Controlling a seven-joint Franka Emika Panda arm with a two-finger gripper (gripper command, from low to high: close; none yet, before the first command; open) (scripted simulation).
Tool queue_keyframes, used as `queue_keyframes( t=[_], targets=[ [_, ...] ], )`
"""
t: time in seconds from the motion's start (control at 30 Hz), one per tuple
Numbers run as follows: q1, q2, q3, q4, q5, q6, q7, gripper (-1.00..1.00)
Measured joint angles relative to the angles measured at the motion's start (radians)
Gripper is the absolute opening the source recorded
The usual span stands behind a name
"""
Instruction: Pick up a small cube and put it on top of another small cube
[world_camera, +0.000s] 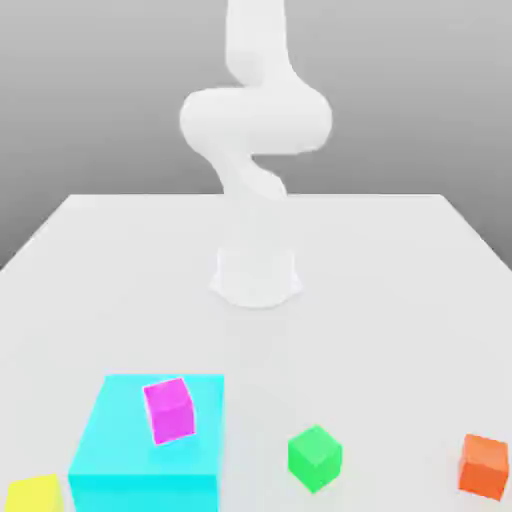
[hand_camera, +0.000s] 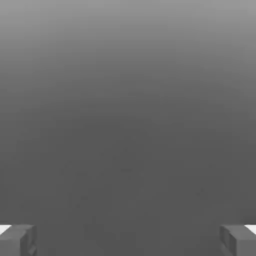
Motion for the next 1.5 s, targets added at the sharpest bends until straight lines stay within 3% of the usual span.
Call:
queue_keyframes(
  t=[0.6,0.93,1.1,1.13,1.33,1.5],
  targets=[
    [0.228,0.659,0.096,-0.004,-0.009,0.205,-0.376,0.00],
    [0.330,1.025,0.151,-0.006,-0.106,0.315,-0.518,0.00],
    [0.372,1.207,0.116,0.027,-0.158,0.438,-0.502,0.00],
    [0.376,1.226,0.111,0.030,-0.163,0.452,-0.499,-1.00],
    [0.378,1.235,0.109,0.033,-0.166,0.458,-0.497,-1.00],
    [0.353,1.098,0.143,0.002,-0.126,0.352,-0.526,-1.00]
  ],
)
